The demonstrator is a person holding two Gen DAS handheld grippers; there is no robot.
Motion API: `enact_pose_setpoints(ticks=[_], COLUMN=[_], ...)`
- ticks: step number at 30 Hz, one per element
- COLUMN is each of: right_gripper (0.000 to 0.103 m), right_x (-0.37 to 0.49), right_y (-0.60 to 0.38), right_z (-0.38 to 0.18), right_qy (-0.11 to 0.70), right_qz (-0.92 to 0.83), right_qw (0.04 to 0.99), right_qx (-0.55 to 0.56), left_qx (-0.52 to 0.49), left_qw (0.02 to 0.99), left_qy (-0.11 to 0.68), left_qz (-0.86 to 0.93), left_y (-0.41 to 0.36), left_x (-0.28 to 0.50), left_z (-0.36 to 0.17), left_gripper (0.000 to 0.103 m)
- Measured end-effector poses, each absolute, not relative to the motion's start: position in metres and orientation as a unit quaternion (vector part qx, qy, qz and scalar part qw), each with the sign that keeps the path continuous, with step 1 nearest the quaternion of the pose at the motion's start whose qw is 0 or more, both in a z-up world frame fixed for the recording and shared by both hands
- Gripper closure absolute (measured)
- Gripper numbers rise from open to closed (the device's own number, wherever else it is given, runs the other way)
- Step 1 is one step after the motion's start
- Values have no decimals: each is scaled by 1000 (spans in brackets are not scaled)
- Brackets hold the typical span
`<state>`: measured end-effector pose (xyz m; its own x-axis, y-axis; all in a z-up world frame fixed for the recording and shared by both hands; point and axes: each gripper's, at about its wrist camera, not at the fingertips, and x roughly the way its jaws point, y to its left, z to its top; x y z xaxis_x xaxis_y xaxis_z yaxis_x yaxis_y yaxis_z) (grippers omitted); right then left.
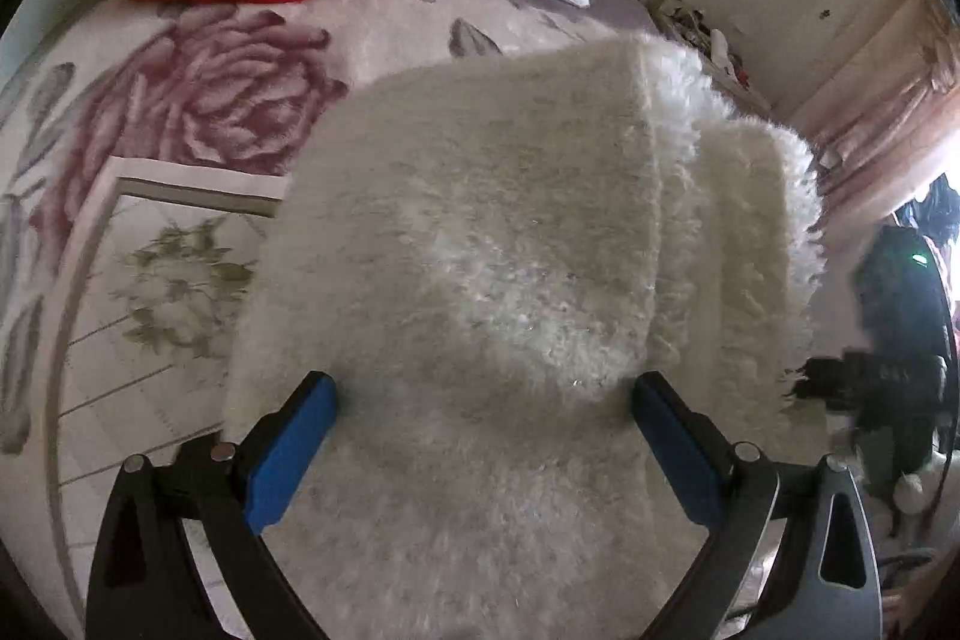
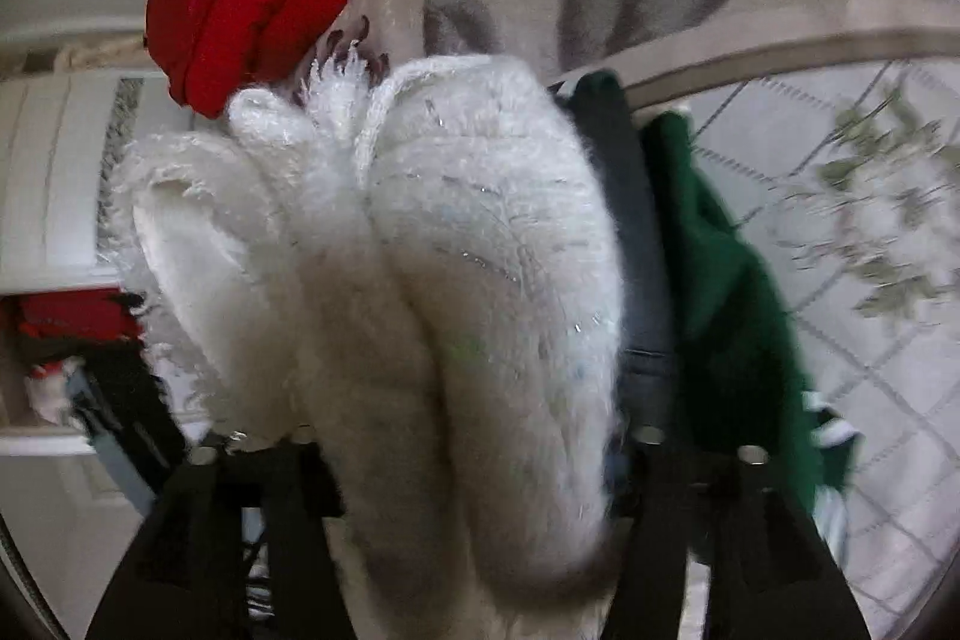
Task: Fold large clothes
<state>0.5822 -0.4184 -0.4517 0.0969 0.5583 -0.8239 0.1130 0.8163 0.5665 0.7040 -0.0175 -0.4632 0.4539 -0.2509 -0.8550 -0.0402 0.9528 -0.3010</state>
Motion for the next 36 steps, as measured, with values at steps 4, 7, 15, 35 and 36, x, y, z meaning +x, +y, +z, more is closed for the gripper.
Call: enact_pose_setpoints(ticks=[4, 7, 15, 35, 36], right_gripper=[13, 2, 1, 0, 0], right_x=[531, 490, 369, 54, 39], right_y=[-405, -383, -358, -321, -319], right_z=[-392, -367, -251, 50, 62], right_qy=[622, 598, 530, 427, 422], right_qz=[50, 0, -75, -125, -127], right_qw=[773, 801, 844, 894, 896], right_qx=[112, 31, -13, -53, -55], left_qx=[-113, -100, -87, -38, -36], left_qw=[877, 915, 909, 922, 925], left_qy=[466, 388, 407, 384, 378], left_qz=[-4, 40, 33, 16, 17], left_y=[-11, -5, -1, -54, -55], left_x=[671, 628, 557, 317, 303], left_z=[-428, -386, -304, -111, -99], left_gripper=[3, 2, 2, 1, 1])
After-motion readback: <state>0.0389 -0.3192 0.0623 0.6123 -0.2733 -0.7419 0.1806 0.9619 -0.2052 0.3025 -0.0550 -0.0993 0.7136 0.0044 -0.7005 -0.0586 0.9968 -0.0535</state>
